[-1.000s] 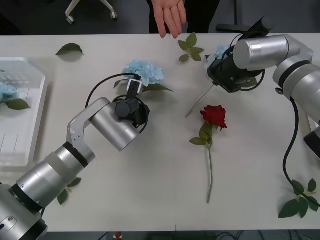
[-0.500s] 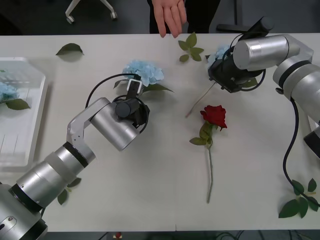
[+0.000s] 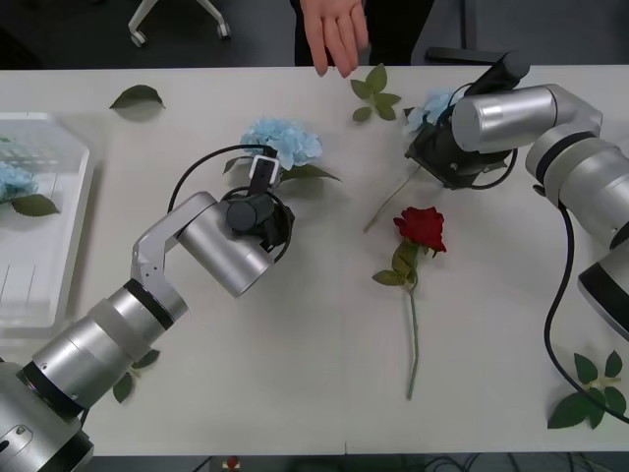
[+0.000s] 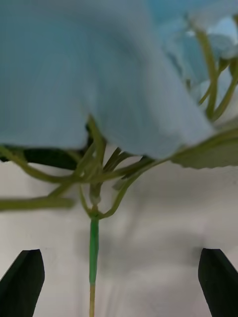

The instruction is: Place the red flowers into the right box and the blue flowers into the left box. If a person shows an open palm, hand one flower to the person first, then continue sorting.

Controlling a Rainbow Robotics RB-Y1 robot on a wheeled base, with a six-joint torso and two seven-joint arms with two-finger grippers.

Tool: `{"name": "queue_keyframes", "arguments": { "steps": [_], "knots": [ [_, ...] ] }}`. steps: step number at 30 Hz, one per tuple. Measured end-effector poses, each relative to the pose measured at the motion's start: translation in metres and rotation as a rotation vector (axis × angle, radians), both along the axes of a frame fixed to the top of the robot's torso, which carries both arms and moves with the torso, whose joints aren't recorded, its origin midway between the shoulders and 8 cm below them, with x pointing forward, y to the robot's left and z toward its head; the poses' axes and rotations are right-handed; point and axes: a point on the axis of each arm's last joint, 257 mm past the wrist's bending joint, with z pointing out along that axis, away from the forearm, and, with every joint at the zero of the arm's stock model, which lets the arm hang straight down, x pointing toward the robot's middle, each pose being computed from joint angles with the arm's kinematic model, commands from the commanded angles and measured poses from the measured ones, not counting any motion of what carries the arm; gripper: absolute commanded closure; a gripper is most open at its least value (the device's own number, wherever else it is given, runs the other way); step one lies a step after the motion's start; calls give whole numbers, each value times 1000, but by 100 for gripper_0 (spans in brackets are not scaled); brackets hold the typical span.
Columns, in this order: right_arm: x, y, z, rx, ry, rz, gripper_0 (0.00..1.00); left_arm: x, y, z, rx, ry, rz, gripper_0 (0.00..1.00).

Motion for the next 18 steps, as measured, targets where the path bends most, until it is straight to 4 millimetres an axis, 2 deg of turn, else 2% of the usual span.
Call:
{"name": "queue_keyframes", "arguments": {
  "steps": [5,14,18],
  "knots": [
    [-2,11,-3,5,4,14,10,0,0,0,0,0,0,100],
    [-1,9,-3,-15,-2,18,10,0,0,0,0,0,0,100],
    [0,5,-3,-33,-8,20,30,0,0,0,0,0,0,100]
  ]
}}
